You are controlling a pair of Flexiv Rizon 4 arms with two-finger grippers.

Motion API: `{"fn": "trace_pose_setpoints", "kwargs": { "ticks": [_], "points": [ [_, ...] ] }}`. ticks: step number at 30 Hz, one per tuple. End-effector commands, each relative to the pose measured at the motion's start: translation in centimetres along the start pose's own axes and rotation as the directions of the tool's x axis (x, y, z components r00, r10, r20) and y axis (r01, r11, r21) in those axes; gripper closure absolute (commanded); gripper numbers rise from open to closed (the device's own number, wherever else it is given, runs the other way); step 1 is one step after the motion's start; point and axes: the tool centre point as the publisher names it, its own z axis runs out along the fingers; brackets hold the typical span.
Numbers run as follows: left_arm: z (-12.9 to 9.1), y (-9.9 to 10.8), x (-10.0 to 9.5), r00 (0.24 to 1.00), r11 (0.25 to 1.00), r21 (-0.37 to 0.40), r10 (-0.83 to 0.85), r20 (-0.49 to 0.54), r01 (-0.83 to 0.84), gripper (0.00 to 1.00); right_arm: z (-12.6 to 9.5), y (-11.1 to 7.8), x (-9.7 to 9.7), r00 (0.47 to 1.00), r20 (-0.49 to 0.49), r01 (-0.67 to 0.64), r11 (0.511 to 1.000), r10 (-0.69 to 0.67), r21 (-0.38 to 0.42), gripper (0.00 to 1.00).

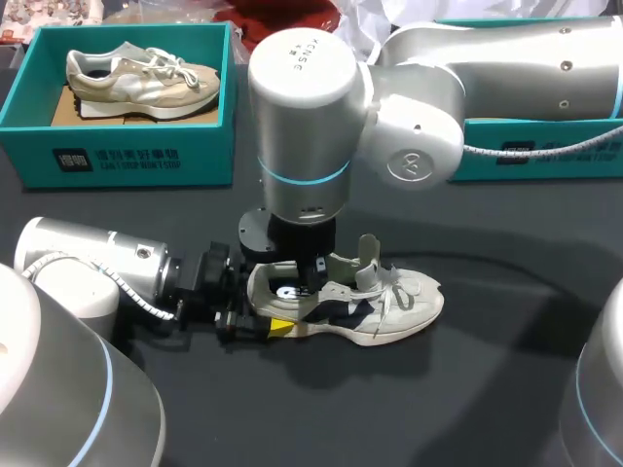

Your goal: Take the shoe out of the shoebox, open the shoe tongue, remove and reinsert the insole, then place the shoe into the shoebox

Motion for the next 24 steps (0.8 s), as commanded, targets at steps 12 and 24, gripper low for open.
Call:
{"fn": "trace_pose_setpoints", "kwargs": {
  "ticks": [12, 24],
  "points": [
    [-0.2, 0.4, 0.0, 1.000, 1.000, 0.000, 0.001, 0.001, -0.001, 1.00, 4.4, -0.3, -0.2, 0.998, 0.001, -0.055, 0.997, 0.055, -0.046, 1.00],
    [-0.2, 0.4, 0.0, 1.000, 1.000, 0.000, 0.001, 0.001, -0.001, 1.00, 5.0, -3.4, 0.6, 0.984, 0.038, -0.170, 0.984, 0.171, -0.045, 1.00]
  ]
}}
